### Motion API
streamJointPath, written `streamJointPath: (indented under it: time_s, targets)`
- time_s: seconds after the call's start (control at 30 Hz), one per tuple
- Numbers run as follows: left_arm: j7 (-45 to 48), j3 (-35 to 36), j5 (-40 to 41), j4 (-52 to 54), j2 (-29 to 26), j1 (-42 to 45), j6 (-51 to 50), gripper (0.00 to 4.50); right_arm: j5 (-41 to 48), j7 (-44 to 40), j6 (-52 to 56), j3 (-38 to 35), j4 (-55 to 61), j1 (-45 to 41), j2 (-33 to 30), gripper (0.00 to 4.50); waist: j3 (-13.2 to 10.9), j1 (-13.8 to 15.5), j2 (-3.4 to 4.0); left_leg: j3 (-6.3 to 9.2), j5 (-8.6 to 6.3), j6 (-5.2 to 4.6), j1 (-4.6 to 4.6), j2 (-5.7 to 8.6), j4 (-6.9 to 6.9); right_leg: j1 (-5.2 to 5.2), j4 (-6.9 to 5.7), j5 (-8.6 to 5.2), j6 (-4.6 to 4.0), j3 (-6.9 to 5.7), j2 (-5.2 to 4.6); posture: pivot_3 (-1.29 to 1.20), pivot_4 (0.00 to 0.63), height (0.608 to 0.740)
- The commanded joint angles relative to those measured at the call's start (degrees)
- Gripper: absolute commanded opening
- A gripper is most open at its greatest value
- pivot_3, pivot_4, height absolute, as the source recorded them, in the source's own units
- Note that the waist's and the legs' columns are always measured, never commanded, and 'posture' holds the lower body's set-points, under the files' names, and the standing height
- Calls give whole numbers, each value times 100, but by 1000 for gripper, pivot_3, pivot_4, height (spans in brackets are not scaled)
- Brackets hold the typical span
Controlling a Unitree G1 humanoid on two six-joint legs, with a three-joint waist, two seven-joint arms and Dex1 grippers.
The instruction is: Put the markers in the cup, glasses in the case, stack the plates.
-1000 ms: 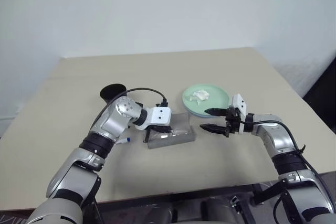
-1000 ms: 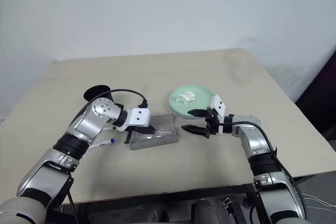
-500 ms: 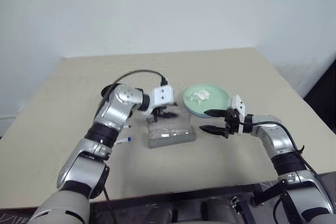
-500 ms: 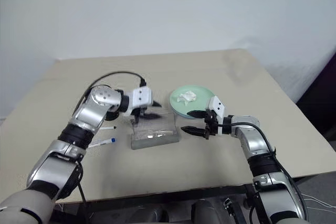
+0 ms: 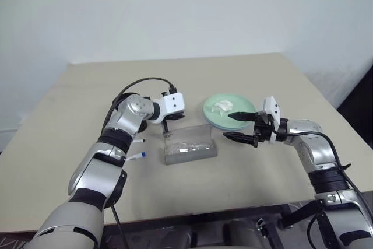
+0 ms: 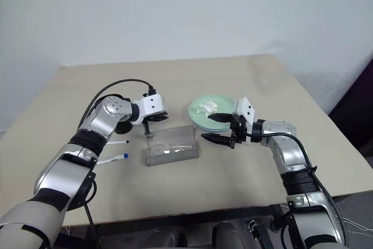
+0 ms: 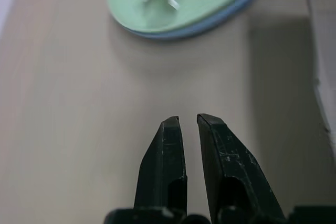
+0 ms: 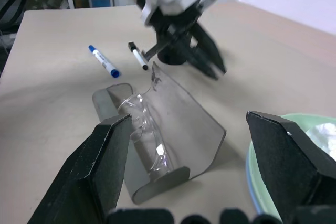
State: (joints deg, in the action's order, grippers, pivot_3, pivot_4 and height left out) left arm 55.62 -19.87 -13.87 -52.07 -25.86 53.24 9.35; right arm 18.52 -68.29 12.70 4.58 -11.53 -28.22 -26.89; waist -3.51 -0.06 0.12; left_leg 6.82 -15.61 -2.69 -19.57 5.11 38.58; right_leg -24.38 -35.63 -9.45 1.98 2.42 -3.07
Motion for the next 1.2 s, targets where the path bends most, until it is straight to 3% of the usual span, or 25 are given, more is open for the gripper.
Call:
streamJointPath:
  time_s: [0.03, 0.3, 0.73, 0.93, 1.13, 1.2]
  targets:
    - [694, -83, 100, 252, -91, -90, 254, 461, 149, 86, 3, -192, 302, 7, -97, 3785, 0, -1, 0, -1, 0, 0, 0, 0, 0, 0, 0, 0, 0, 0, 0, 0, 0, 740]
    - [2201, 128, 839, 1706, -540, -832, -516, 461, 197, 216, 76, -218, 476, 146, -83, 3785, 0, -6, 1, -9, -3, -6, 2, -5, 1, -2, -2, 0, 0, 2, 0, 0, 0, 740]
    - [2504, 399, 1457, 3470, -1088, -1597, -1447, 461, 160, 176, 37, -57, 295, -19, 52, 3785, 0, -7, 1, -9, -4, -6, 2, -9, 12, 0, -3, 0, -1, 1, 2, 0, 0, 740]
    - [2815, 810, 1861, 3965, -1916, -1942, -1892, 461, 150, 140, 13, -6, 248, -56, 54, 3785, -1, -16, 2, -10, -4, -5, 4, -20, 7, -3, -3, -1, -1, -1, 10, 0, 0, 740]
    - [3176, 876, 1778, 3669, -2767, -2243, -1755, 461, 125, 102, -29, 67, 166, -73, 77, 3785, -1, -8, 3, -11, -4, -5, 5, -21, 5, -3, -2, -2, -2, -2, 11, 0, 0, 740]
    - [3311, 833, 1767, 3578, -2925, -2283, -1728, 831, 114, 89, -51, 90, 111, -104, 92, 3785, -2, -3, 2, -11, -4, -5, 5, -21, 6, -3, -2, -2, -3, -2, 11, 0, 0, 740]
